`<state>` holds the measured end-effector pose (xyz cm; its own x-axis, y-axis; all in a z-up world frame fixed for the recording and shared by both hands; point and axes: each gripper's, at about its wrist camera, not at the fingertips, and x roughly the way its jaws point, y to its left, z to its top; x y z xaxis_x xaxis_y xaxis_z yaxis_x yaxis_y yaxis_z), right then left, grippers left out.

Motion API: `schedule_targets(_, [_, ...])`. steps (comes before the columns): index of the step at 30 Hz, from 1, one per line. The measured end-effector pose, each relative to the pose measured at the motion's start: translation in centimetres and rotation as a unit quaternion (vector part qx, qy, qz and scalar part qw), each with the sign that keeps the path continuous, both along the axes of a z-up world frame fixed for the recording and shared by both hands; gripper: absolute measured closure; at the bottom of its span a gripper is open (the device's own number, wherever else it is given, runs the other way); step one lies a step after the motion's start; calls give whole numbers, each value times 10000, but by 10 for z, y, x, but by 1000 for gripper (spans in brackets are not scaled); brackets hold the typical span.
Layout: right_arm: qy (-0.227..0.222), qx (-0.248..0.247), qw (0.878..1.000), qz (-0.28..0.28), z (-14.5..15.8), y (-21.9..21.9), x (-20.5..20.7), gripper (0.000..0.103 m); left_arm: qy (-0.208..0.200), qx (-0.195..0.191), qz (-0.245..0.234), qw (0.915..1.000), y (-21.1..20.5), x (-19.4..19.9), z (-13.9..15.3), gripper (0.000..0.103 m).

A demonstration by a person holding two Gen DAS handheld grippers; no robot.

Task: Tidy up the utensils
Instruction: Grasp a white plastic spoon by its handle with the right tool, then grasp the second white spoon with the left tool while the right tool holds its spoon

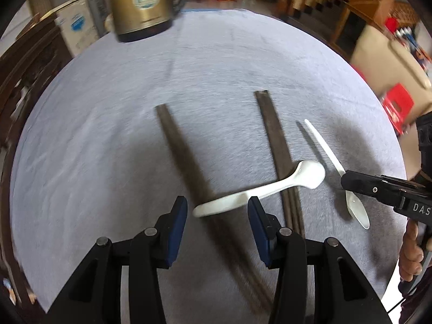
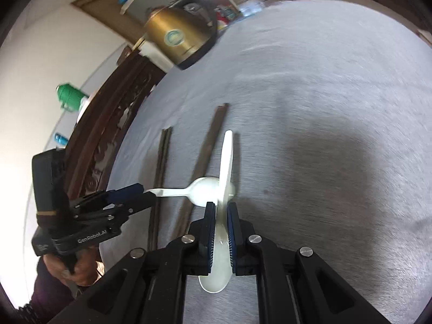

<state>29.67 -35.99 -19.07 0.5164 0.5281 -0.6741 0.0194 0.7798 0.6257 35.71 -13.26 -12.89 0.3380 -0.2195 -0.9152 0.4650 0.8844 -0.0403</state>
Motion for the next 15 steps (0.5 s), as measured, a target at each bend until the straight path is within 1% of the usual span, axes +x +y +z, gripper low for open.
schedule_targets(1, [39, 56, 10000, -31, -2, -6, -2, 93, -3, 16, -9, 10000, -2, 2, -1, 55])
schedule_targets(3, [82, 119, 9999, -93, -8, -11, -1, 93, -19, -76, -18, 10000, -6, 5, -2, 55])
schedule_targets(8, [-17, 512, 9985, -215, -20, -22, -6, 93, -86, -211, -106, 9997, -6, 7, -3, 54])
schedule_targets(12, [-143, 528, 9983, -181, -22, -19, -8, 94, -178, -342, -323, 9987, -5, 1, 4, 54])
schedule_targets(13, [-157, 528, 9983, -183, -24, -18, -7, 94, -184, -344, -368, 9986, -6, 0, 5, 54])
schedule_targets(15, [-180, 566, 9980, -197, -25, -19, -9, 93, -254, -224, -422, 9985, -11, 2, 2, 54])
